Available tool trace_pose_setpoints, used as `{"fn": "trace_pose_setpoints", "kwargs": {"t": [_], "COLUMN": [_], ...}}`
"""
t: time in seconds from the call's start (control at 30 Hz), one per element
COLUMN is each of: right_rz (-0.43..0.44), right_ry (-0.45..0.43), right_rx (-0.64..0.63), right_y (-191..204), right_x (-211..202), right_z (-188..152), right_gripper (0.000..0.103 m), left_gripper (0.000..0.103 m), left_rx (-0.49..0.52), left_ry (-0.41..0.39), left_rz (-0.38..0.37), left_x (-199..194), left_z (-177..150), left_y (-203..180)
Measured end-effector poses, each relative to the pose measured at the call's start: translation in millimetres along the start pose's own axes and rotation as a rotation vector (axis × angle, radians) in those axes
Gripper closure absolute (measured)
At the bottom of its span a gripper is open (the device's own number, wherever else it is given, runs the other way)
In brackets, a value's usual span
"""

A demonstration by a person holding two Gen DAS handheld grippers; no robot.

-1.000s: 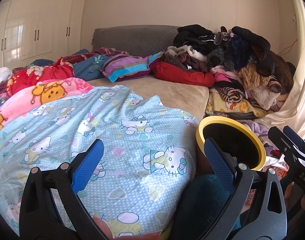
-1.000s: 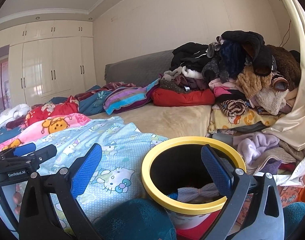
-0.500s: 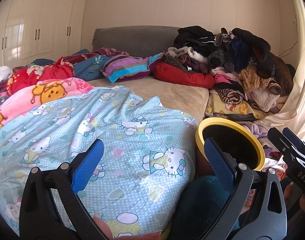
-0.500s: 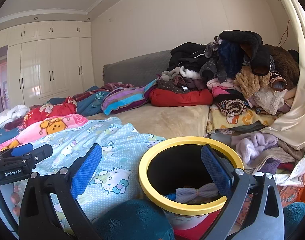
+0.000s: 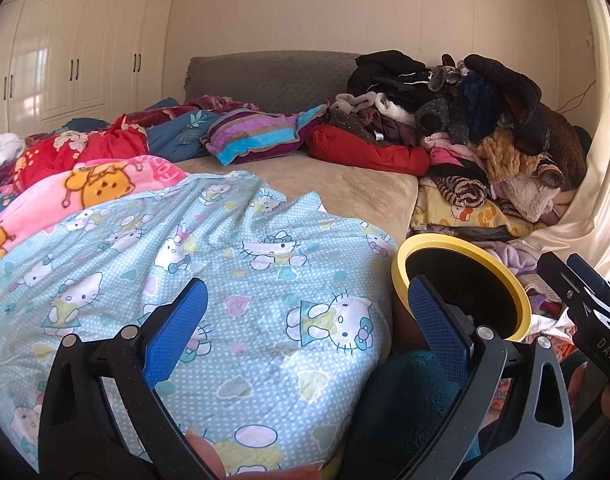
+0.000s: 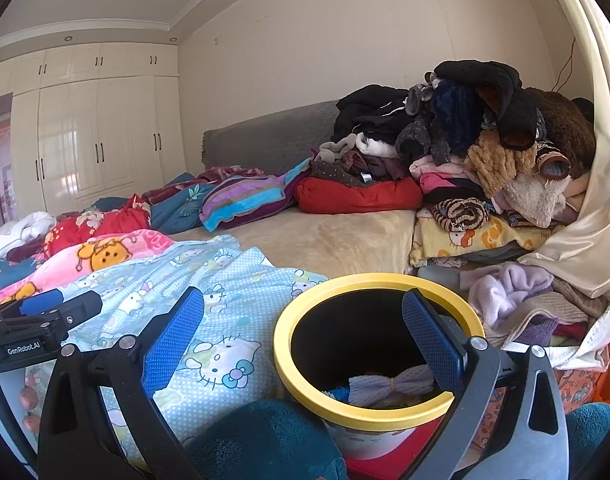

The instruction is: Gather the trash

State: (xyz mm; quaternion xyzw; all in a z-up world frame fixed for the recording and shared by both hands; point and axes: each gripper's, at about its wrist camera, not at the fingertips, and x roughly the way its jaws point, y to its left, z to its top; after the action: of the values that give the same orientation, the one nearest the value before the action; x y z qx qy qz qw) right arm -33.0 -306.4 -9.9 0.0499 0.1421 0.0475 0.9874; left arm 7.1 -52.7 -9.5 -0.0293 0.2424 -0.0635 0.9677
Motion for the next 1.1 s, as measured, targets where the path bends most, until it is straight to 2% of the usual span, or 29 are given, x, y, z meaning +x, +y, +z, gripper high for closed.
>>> {"fn": "trace_pose_setpoints", "kwargs": {"t": [0.83, 1.0, 1.1], "right_rz": [-0.001, 0.012, 0.061], "right_ry": [0.005, 0.003, 0.037], "right_rx": [0.0, -0.018, -0.025], "right_y": [-4, 0, 19], "right_x": [0, 4, 22], "right_z": [0, 1, 6], "right_gripper": [0.006, 0.006, 0.006], "left_gripper": [0.011, 0.011, 0.011], "left_rx": [-0.002, 0.005, -0.059], "left_ry": [0.003, 0.01, 0.027], "left_rz": [0.0, 0.03, 0.063], "left_x": [1, -3, -7], "left_z": [0, -1, 0], "left_y": [0, 2, 26]}}
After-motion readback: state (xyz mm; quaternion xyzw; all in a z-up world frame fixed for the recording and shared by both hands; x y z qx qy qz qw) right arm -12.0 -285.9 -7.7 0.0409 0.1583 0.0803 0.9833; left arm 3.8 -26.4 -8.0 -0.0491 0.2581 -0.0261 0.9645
